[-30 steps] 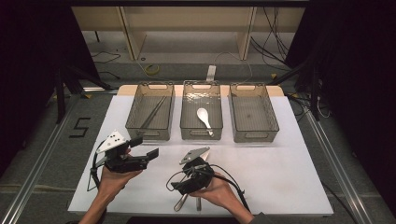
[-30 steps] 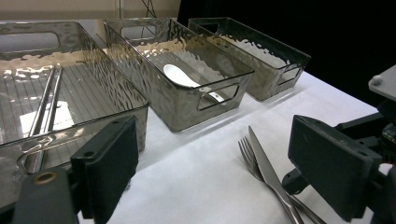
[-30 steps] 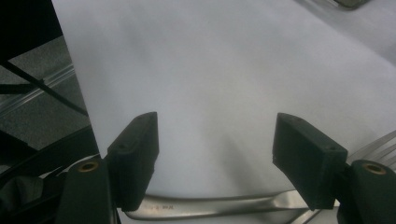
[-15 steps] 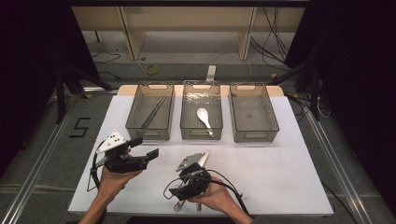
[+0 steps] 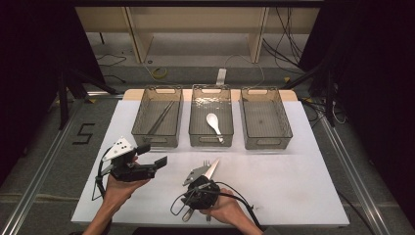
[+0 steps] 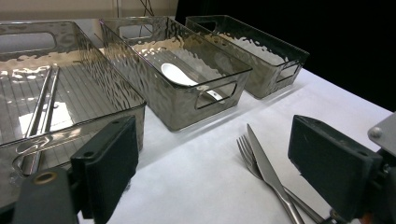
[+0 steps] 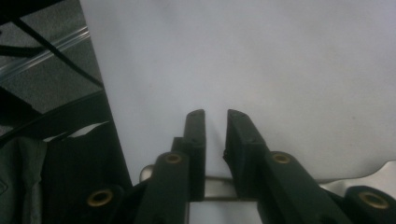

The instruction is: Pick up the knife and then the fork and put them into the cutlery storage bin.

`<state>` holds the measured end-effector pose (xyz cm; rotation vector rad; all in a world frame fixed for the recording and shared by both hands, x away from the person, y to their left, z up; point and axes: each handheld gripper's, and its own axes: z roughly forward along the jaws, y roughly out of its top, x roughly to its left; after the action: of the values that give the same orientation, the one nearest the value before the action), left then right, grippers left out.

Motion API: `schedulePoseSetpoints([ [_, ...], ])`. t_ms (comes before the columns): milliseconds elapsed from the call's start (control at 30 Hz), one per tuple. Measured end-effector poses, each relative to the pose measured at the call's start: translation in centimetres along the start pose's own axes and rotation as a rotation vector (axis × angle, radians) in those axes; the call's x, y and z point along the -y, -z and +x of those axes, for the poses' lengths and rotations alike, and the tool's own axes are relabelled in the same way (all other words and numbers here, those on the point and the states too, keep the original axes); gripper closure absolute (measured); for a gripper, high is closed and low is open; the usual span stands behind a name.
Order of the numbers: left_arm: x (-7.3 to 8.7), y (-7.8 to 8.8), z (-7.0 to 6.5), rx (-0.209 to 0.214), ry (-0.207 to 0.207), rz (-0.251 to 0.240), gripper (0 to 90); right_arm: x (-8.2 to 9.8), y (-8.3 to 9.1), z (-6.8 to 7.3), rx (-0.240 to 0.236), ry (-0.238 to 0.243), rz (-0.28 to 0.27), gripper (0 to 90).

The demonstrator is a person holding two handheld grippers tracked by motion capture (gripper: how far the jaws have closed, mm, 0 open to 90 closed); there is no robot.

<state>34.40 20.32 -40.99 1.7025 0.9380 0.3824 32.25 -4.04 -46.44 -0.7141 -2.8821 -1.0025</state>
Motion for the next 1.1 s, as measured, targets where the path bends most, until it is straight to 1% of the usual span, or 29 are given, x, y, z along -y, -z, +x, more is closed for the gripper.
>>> schedulePoseSetpoints([
  [67, 0.0, 0.0, 0.0, -0.001, -0.002, -0.001, 15.7, 0.0, -0.1, 0.1, -0.004, 0.018, 0.010, 84.7],
  [167, 0.0, 0.0, -0.1, -0.001, -0.002, -0.001, 15.7, 0.1, -0.5, 0.5, -0.003, 0.034, 0.038, 87.7],
  [233, 0.0, 0.0, -0.1, -0.001, -0.004, -0.001, 15.7, 0.2, -0.9, 0.8, -0.005, 0.029, 0.047, 89.5],
  [267, 0.0, 0.0, -0.1, -0.001, -0.004, -0.002, 15.7, 0.3, -1.0, 0.9, -0.007, 0.037, 0.069, 90.0],
  [300, 0.0, 0.0, -0.1, -0.001, -0.004, -0.001, 15.7, 0.3, -1.2, 1.0, -0.007, 0.027, 0.078, 90.0],
  [333, 0.0, 0.0, -0.1, -0.002, -0.003, 0.000, 15.7, 0.5, -1.4, 1.0, -0.004, 0.053, 0.093, 90.0],
  [367, 0.0, 0.0, 0.0, -0.001, -0.003, 0.000, 15.7, 0.5, -1.5, 1.2, -0.004, 0.033, 0.085, 90.0],
  [400, 0.0, 0.0, 0.0, 0.000, -0.002, 0.000, 15.7, 0.5, -1.4, 1.1, -0.009, 0.052, 0.096, 90.0],
  [433, 0.0, 0.0, 0.0, 0.000, -0.003, -0.001, 15.7, 0.5, -1.4, 1.1, -0.010, 0.054, 0.100, 90.0],
  [467, 0.0, 0.0, -0.1, -0.001, -0.003, 0.000, 15.7, 0.4, -1.4, 1.2, -0.012, 0.040, 0.096, 90.0],
  [500, 0.0, 0.0, -0.1, 0.000, -0.002, 0.000, 15.7, 0.5, -1.3, 1.1, -0.014, 0.061, 0.108, 90.0],
  [533, 0.0, 0.0, -0.1, -0.001, -0.003, 0.000, 15.7, 0.5, -1.3, 1.0, -0.016, 0.066, 0.108, 90.0],
  [600, 0.0, 0.0, 0.0, 0.000, -0.002, 0.001, 15.7, 0.6, -1.2, 1.1, -0.019, 0.067, 0.113, 90.0],
  [633, 0.0, 0.0, 0.0, -0.002, -0.001, 0.002, 15.7, 0.6, -1.2, 1.1, -0.020, 0.052, 0.114, 90.0],
  [667, 0.0, 0.1, 0.0, -0.003, -0.002, 0.003, 15.7, 0.7, -1.1, 1.1, -0.020, 0.067, 0.125, 90.0],
  [700, 0.0, 0.1, 0.0, -0.002, -0.001, 0.002, 15.7, 0.7, -1.1, 1.2, -0.022, 0.049, 0.116, 90.0],
  [733, 0.0, 0.1, 0.0, -0.001, -0.001, 0.000, 15.7, 0.8, -0.9, 1.1, -0.024, 0.056, 0.128, 90.0],
  [767, 0.0, 0.1, 0.0, 0.000, -0.001, 0.001, 15.7, 0.9, -0.9, 1.0, -0.024, 0.067, 0.121, 90.0],
  [800, 0.0, 0.1, 0.0, -0.001, -0.001, 0.002, 15.7, 1.0, -0.7, 1.0, -0.026, 0.070, 0.137, 90.0],
  [867, 0.0, 0.1, 0.0, -0.001, -0.001, 0.003, 15.7, 1.2, -0.5, 1.0, -0.022, 0.062, 0.139, 90.0],
  [900, 0.0, 0.1, 0.0, -0.001, 0.000, 0.001, 15.7, 1.2, -0.4, 0.9, -0.017, 0.089, 0.153, 90.0],
  [933, 0.0, 0.1, 0.0, -0.001, 0.000, 0.001, 15.7, 1.3, -0.3, 1.0, -0.015, 0.074, 0.150, 90.0],
  [967, 0.0, 0.1, 0.0, -0.002, 0.000, 0.002, 15.7, 1.3, -0.2, 0.9, -0.012, 0.095, 0.162, 90.0],
  [1000, 0.0, 0.1, 0.0, -0.002, -0.001, 0.004, 15.8, 1.4, -0.1, 0.9, -0.013, 0.095, 0.172, 90.0],
  [1033, 0.0, 0.1, 0.0, -0.002, 0.000, 0.002, 15.7, 1.4, -0.1, 0.9, -0.009, 0.081, 0.165, 90.0],
  [1067, 0.0, 0.1, 0.0, -0.002, 0.000, 0.000, 15.7, 1.5, 0.0, 0.8, -0.011, 0.101, 0.176, 90.0],
  [1100, 0.0, 0.1, 0.0, -0.003, 0.000, 0.001, 15.7, 1.6, 0.2, 0.8, -0.010, 0.083, 0.176, 90.0],
])
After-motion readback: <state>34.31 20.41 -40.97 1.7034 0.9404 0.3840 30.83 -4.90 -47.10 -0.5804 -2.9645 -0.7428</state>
